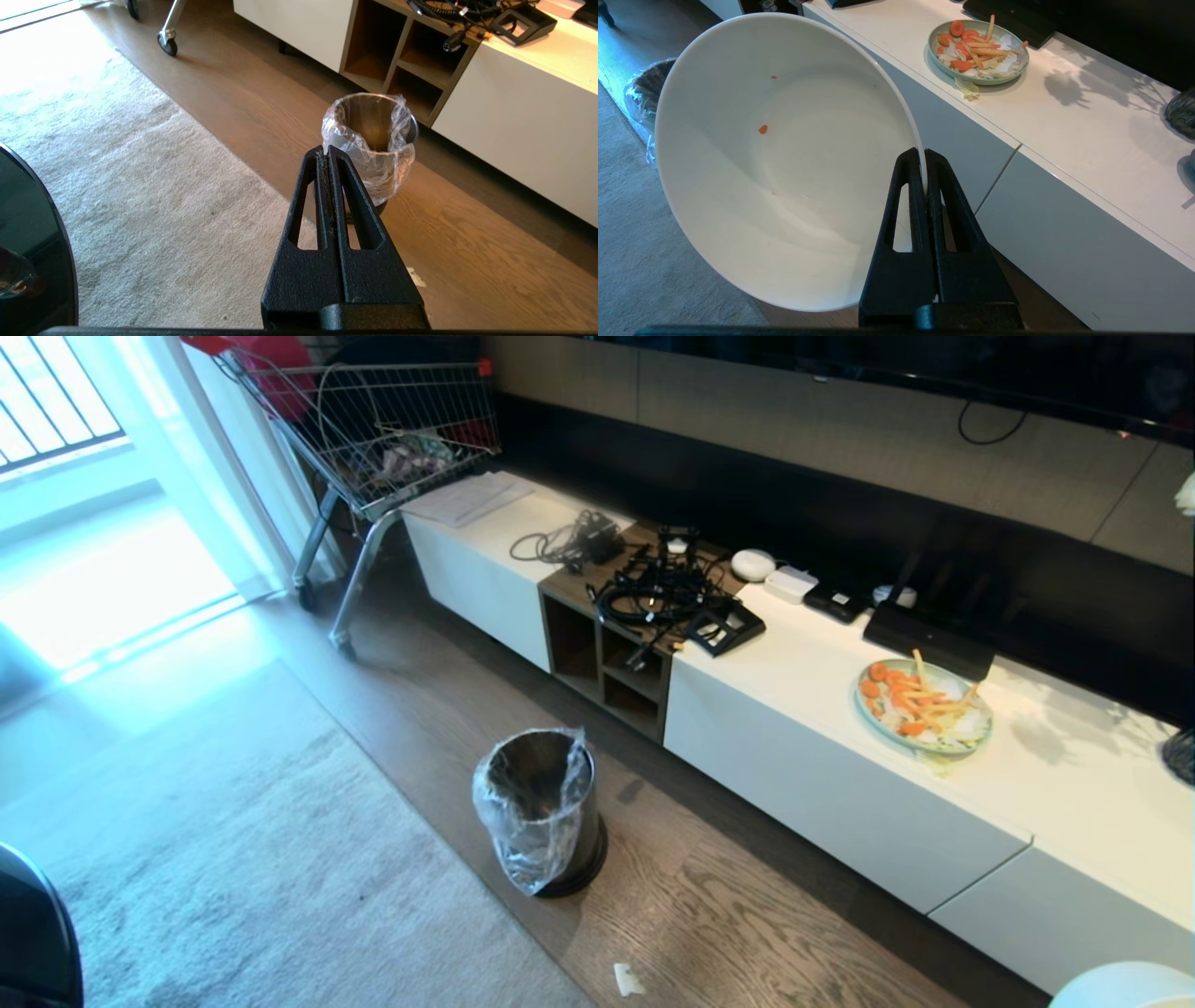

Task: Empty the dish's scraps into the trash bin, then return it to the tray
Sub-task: Put the bowl back to the table

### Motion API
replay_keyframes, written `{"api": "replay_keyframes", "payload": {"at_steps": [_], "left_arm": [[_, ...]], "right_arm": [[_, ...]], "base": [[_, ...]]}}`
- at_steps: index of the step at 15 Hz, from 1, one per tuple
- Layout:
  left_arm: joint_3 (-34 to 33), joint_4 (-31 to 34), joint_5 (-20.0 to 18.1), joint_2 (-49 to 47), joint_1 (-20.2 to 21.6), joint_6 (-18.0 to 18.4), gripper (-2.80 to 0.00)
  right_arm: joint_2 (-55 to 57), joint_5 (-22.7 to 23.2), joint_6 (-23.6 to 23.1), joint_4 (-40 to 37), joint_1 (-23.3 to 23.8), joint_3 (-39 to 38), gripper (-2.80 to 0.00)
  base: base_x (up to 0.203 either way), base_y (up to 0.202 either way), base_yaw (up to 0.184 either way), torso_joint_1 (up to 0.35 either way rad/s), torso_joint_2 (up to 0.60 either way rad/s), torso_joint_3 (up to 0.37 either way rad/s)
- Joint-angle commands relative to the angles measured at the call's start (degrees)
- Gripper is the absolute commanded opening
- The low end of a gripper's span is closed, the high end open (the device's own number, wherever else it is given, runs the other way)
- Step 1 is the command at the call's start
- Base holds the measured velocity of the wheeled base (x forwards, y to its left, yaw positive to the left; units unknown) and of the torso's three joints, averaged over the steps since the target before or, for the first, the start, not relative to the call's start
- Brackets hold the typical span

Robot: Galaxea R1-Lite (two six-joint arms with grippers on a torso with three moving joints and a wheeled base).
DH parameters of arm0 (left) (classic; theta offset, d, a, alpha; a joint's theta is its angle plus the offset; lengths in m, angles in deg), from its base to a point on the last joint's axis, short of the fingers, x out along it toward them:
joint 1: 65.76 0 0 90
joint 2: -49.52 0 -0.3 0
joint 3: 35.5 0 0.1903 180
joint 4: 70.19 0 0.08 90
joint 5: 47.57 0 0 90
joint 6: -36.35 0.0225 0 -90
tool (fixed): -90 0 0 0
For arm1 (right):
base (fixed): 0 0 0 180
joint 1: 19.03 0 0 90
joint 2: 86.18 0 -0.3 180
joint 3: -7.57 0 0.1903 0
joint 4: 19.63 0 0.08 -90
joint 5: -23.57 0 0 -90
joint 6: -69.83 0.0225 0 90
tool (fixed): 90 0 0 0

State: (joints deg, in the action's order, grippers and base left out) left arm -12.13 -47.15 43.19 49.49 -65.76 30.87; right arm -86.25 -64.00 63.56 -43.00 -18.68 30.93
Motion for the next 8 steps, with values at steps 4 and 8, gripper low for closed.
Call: {"api": "replay_keyframes", "payload": {"at_steps": [4,8], "left_arm": [[0.00,-0.02,0.03,0.02,0.00,-0.14,-2.80],[0.00,-0.06,0.03,0.02,0.00,-0.14,-2.80]], "right_arm": [[0.07,0.04,-0.05,0.00,0.00,0.00,-2.80],[0.07,0.04,-0.05,0.00,0.00,0.00,-2.80]], "base": [[0.000,0.000,0.000,0.000,0.00,0.205],[0.000,0.000,0.000,0.002,0.00,0.203]]}}
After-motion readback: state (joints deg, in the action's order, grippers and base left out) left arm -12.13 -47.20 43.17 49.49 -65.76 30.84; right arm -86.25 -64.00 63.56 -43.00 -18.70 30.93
